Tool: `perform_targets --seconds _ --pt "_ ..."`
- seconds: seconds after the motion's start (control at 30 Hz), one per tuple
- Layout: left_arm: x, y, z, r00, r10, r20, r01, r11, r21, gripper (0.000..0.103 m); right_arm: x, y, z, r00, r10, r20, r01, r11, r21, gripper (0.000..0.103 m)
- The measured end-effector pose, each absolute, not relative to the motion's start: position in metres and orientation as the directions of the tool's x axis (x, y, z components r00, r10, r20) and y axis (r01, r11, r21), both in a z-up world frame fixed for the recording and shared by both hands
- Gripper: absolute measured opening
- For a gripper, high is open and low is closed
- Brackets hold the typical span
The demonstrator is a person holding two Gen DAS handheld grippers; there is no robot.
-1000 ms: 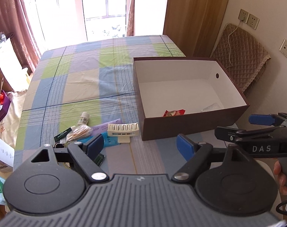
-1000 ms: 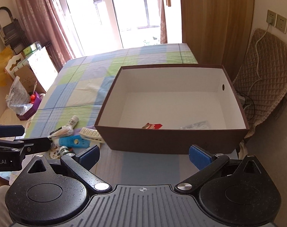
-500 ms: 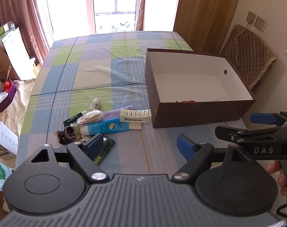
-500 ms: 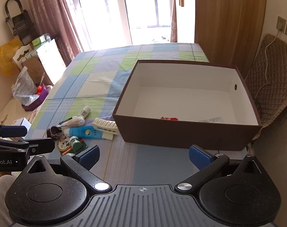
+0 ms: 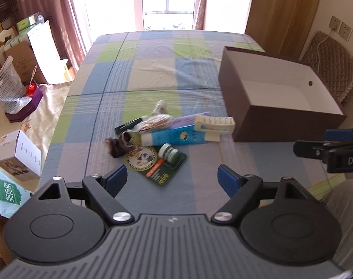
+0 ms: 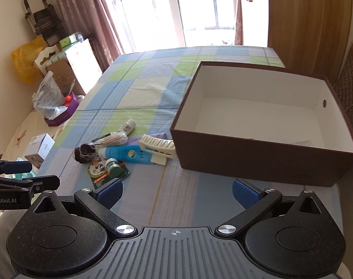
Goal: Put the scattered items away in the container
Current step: 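Grasp the brown sock with the left tool while the right tool grasps the salve tin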
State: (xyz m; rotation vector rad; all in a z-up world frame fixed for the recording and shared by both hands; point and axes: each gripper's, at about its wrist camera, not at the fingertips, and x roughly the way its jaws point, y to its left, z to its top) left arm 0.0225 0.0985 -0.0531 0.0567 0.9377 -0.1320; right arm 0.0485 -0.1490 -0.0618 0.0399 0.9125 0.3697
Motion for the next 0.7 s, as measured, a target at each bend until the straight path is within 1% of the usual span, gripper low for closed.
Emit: perform_targets --seconds 0.33,0.7 --pt "0.051 0.130 -0.082 0.561 -0.055 -0.826 0.092 0.996 -0.004 0.081 0.075 -0.125 -0.098 0.499 0.360 -0.788 -0.335 0.919 0.207 0.103" --pt "0.104 0.158 -0.124 0.487 -0.064 -0.871 0.045 0.998 -0.049 0.081 0.114 -0.095 -0.140 0.449 0.357 -0.819 -0.344 0.915 0.211 0.103"
